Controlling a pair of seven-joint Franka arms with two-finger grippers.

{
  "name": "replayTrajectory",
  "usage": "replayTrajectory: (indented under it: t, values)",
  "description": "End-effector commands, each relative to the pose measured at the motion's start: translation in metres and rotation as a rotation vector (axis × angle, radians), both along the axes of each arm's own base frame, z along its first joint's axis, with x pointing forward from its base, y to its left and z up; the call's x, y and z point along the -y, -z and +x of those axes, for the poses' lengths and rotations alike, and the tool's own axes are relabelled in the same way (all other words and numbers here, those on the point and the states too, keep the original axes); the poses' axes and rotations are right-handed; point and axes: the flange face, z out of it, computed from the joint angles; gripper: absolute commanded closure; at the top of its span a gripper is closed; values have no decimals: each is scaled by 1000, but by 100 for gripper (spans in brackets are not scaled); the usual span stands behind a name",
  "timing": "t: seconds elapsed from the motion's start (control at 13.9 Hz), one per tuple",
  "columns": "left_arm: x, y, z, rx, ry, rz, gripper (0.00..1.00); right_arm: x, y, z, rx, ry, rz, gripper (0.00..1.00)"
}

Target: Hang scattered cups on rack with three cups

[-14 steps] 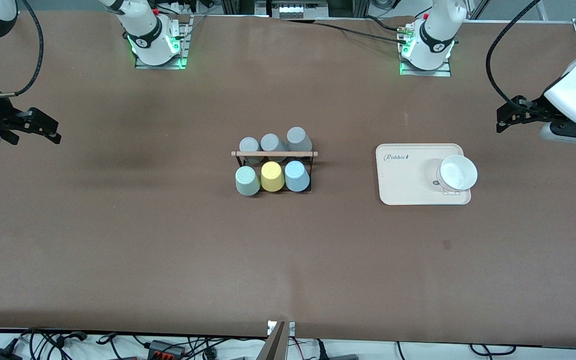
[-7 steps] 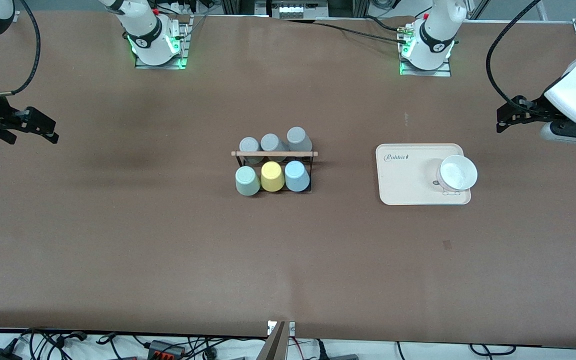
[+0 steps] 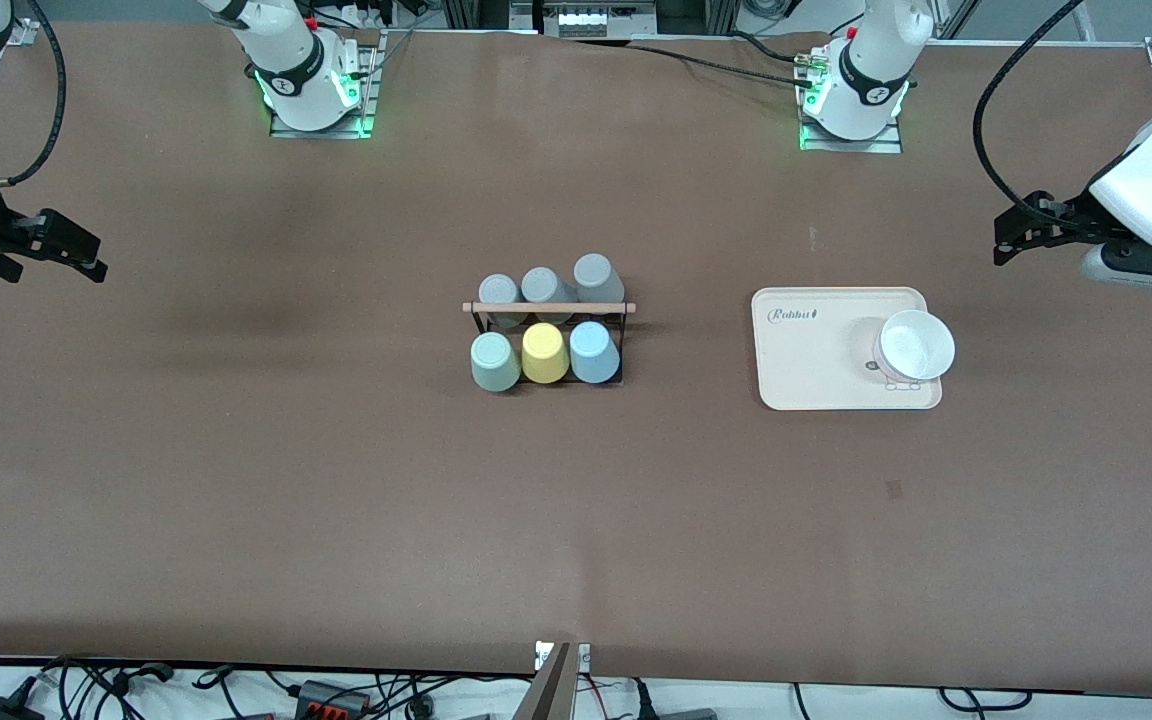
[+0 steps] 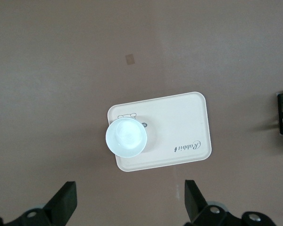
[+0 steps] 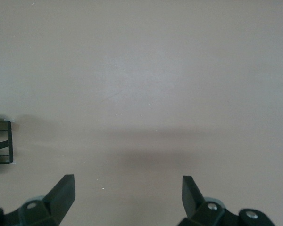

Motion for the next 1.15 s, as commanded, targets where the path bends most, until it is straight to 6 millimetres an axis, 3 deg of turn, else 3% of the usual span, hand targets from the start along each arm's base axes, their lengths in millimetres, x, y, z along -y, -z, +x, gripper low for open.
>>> replayTrajectory:
  t: [0.0,1.08]
  values:
    - [-3,-5,2,-5,8,4,0,0,-9,-6,1,-3,1,0]
    - [-3,-5,2,-5,8,4,0,-4,-7,-11,-46,-24,-3,0]
